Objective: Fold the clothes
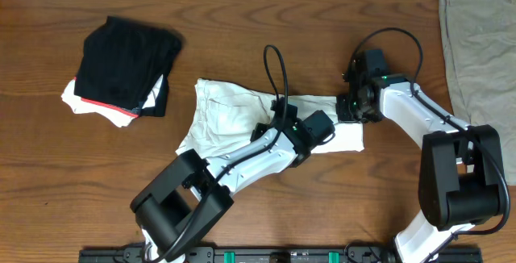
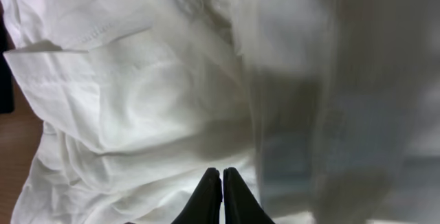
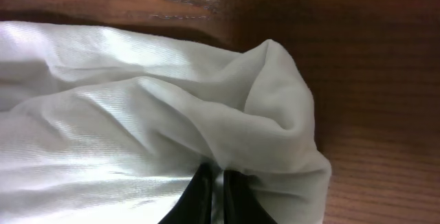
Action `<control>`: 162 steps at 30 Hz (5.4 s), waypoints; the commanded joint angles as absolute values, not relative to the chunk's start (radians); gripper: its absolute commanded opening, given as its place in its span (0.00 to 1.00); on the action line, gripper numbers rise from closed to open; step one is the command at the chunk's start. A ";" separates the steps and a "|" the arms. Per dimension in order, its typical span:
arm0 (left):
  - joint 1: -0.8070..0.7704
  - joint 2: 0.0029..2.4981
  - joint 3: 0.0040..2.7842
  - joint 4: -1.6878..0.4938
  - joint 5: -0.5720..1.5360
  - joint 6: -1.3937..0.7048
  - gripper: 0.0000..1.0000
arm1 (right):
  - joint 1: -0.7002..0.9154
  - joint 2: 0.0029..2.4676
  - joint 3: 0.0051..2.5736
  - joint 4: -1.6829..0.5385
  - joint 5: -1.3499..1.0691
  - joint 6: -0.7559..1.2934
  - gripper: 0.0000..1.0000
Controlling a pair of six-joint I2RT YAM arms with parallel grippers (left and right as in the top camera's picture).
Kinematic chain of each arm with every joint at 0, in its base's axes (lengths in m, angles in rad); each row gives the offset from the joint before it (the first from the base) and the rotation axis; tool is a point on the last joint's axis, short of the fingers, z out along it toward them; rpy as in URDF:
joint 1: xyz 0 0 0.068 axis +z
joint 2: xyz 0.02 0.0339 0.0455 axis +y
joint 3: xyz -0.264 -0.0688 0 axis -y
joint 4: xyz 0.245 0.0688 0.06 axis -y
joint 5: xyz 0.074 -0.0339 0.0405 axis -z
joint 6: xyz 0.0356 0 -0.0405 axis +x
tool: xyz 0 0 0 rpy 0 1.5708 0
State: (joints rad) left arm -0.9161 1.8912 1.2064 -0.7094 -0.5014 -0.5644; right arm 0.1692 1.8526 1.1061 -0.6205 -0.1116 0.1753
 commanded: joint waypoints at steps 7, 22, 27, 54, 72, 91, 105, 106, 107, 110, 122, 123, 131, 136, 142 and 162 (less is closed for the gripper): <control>-0.915 1.751 1.285 -0.517 -0.311 -0.555 0.40 | 0.150 1.898 1.097 -0.628 -0.067 0.178 0.08; -0.872 1.909 1.284 -0.413 -0.380 -0.558 0.61 | 0.150 1.898 1.097 -0.627 -0.067 0.178 0.08; -0.829 1.932 1.284 -0.413 -0.386 -0.558 0.61 | 0.150 1.898 1.097 -0.627 -0.067 0.178 0.08; -0.731 1.945 1.276 -0.453 -0.469 -0.456 0.44 | 0.150 1.898 1.097 -0.620 -0.067 0.178 0.09; -0.646 1.946 1.256 -0.535 -0.468 -0.456 0.23 | 0.146 1.898 1.097 -0.622 -0.067 0.178 0.09; -0.624 1.940 1.256 -0.599 -0.348 -0.456 0.10 | 0.141 1.898 1.097 -0.624 -0.067 0.178 0.08; -0.560 1.801 1.256 -0.678 -0.348 -0.457 0.07 | 0.141 1.898 1.097 -0.624 -0.067 0.178 0.08; -0.559 1.796 1.256 -0.688 -0.348 -0.457 0.07 | 0.141 1.898 1.097 -0.624 -0.068 0.178 0.08; -0.559 1.795 1.256 -0.696 -0.348 -0.457 0.07 | 0.140 1.898 1.097 -0.624 -0.067 0.178 0.08; -0.559 1.795 1.256 -0.731 -0.348 -0.458 0.07 | 0.141 1.898 1.097 -0.624 -0.067 0.178 0.08; -0.611 1.724 1.256 -0.760 -0.060 -0.482 0.07 | 0.141 1.898 1.097 -0.624 -0.068 0.178 0.09; -0.627 1.720 1.256 -0.768 -0.060 -0.483 0.09 | 0.141 1.898 1.097 -0.624 -0.068 0.178 0.09; -0.749 1.719 1.235 -0.813 -0.060 -0.506 0.44 | 0.141 1.898 1.097 -0.620 -0.068 0.178 0.11; -0.815 1.719 1.183 -0.755 -0.064 -0.540 0.45 | 0.141 1.898 1.097 -0.621 -0.068 0.178 0.12; -0.839 1.719 1.124 -0.648 -0.077 -0.556 0.49 | 0.141 1.898 1.097 -0.621 -0.068 0.178 0.12; -0.838 1.779 1.042 -0.454 -0.264 -0.559 0.48 | 0.141 1.898 1.097 -0.621 -0.072 0.178 0.12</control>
State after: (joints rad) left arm -0.8387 1.7496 1.0523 -0.4545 -0.2005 -0.5529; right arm 0.1600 1.8587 1.1107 -0.6121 -0.1596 0.1757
